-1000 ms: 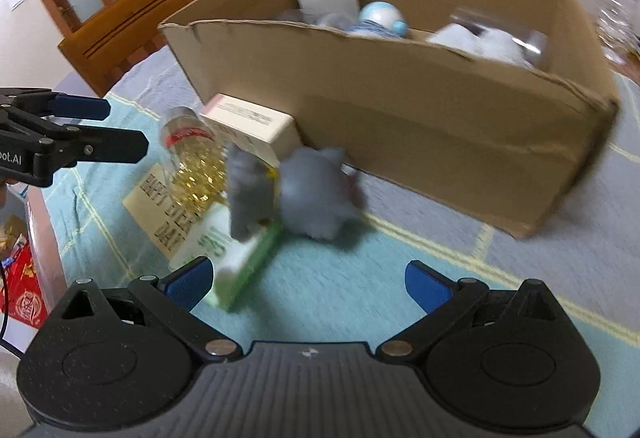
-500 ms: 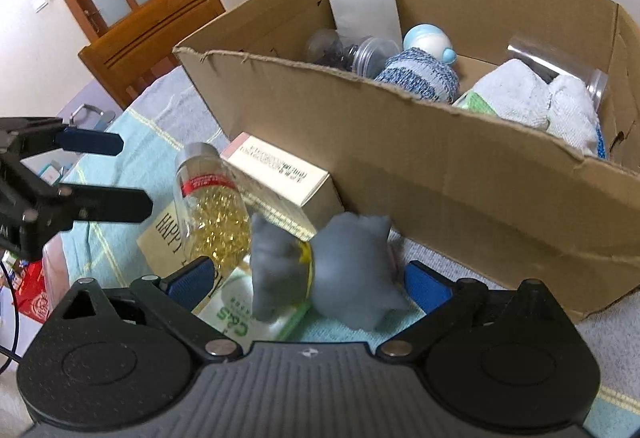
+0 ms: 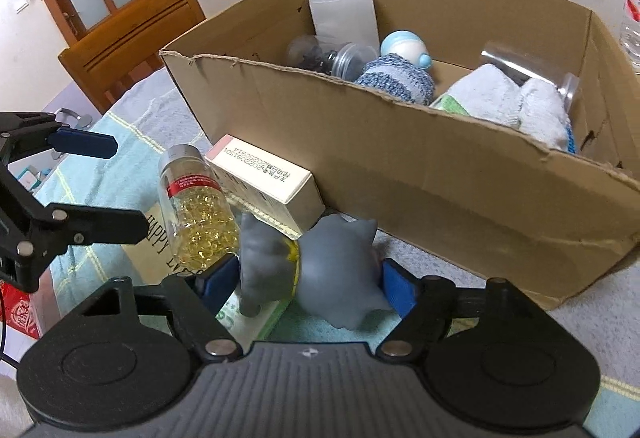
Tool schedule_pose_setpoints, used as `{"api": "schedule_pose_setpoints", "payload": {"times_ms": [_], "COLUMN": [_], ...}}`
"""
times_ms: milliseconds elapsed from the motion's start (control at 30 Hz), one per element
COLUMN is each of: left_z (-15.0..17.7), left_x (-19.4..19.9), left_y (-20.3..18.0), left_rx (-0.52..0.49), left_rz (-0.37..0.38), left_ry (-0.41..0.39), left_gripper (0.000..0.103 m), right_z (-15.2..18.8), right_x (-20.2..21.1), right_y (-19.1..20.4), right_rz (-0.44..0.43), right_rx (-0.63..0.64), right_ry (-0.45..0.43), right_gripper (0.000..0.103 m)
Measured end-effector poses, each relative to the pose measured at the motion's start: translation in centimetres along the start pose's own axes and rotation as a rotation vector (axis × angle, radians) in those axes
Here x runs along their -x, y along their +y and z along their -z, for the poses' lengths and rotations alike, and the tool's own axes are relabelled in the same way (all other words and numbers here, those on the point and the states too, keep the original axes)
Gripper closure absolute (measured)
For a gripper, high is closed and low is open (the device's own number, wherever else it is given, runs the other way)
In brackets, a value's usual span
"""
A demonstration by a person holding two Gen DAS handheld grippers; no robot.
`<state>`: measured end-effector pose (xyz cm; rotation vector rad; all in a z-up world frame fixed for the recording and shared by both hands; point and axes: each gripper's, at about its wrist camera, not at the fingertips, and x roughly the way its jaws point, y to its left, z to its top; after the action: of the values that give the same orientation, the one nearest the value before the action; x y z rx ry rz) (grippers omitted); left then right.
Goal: Organize objects
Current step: 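Move the left gripper to the gold capsule jar while the right approaches the grey cat figurine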
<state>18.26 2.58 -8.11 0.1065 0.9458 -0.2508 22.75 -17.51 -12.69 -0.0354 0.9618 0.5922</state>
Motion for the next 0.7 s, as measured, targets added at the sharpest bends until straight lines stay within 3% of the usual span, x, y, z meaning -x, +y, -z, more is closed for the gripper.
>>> {"api": "schedule_pose_setpoints", "payload": {"times_ms": [300, 533, 700], "left_z": [0.7, 1.3, 1.2], "left_x": [-0.8, -2.4, -3.4], "left_y": [-0.6, -0.7, -0.9], "left_rx": [-0.062, -0.099, -0.112], "left_rz": [0.028, -0.011, 0.0], "left_ry": [0.028, 0.056, 0.058], "left_gripper": [0.001, 0.001, 0.001], "right_z": [0.8, 2.3, 2.7], "right_x": [2.2, 3.2, 3.5], "right_y": [-1.5, -2.9, -2.5], "right_rz": [0.107, 0.223, 0.25], "right_rx": [-0.055, -0.093, -0.081], "right_ry": [0.013, 0.065, 0.071], "right_gripper": [0.022, 0.022, 0.02]}}
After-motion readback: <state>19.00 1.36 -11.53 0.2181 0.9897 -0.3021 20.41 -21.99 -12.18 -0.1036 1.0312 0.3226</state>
